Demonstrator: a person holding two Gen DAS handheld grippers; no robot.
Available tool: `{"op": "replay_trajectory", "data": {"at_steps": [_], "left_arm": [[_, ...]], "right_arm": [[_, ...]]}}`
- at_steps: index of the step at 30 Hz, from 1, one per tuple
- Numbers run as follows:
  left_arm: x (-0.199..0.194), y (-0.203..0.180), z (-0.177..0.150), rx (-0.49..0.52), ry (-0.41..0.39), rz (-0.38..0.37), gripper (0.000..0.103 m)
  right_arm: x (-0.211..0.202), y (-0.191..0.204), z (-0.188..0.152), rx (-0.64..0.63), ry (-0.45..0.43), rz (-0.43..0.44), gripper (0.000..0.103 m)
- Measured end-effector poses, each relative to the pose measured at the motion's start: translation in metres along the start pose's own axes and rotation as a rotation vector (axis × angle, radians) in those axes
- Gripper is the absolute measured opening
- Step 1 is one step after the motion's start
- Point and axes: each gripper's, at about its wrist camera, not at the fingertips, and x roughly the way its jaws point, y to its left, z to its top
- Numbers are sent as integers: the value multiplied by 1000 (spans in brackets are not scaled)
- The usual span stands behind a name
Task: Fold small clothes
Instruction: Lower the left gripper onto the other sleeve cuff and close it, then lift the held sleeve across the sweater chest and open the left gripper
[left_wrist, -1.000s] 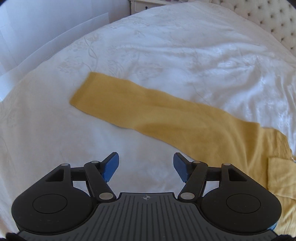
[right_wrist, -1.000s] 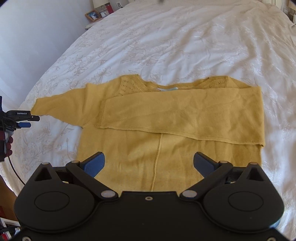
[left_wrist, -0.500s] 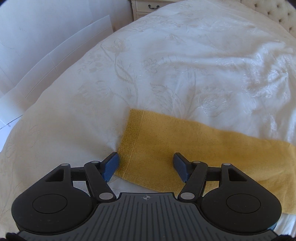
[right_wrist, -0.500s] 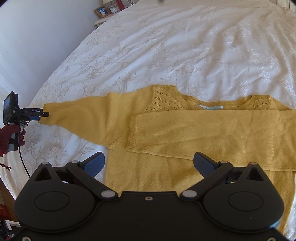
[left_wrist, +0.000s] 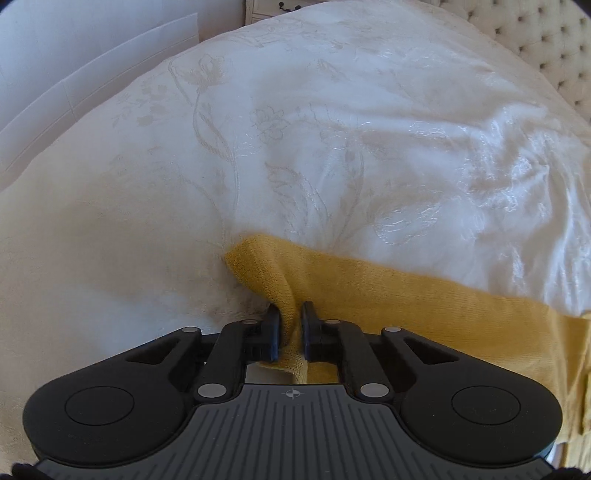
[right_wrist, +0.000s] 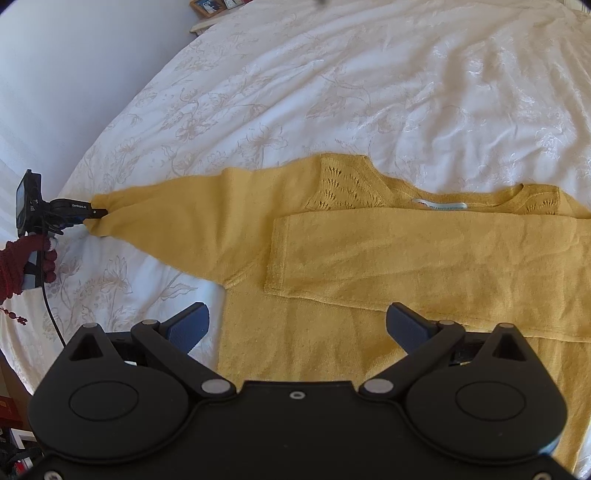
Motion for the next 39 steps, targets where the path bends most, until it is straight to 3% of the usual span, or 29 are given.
{"op": "replay_trajectory", "data": {"at_steps": [3, 9, 18, 23, 30, 34, 36, 38, 39], "left_arm": [[-7, -11, 4, 6, 0, -19, 11], [-48, -55, 11, -11, -66, -160, 11], [-128, -187, 4, 79, -196, -406, 10], [-154, -271, -13, 105, -229, -520, 10], [-135, -387, -60, 145, -170, -646, 11], [-104, -445, -96, 175, -115, -647, 11], [-90, -465, -111, 196, -70, -640, 16], [-81, -481, -126, 220, -34, -621, 34], [-80, -486, -132, 240, -28, -609, 35]], "right_arm": [[-3, -3, -3, 3, -5, 3, 102], [-14, -12, -12, 15, -33, 17, 102], [-28, -45, -34, 48, -69, 77, 102], [-40, -73, -48, 58, -85, 108, 102], [-59, -122, -65, 105, -107, 100, 102], [-68, -145, -74, 128, -112, 84, 102], [-69, -154, -78, 137, -107, 72, 102], [-72, -162, -82, 146, -105, 61, 102], [-73, -166, -84, 152, -104, 57, 102]]}}
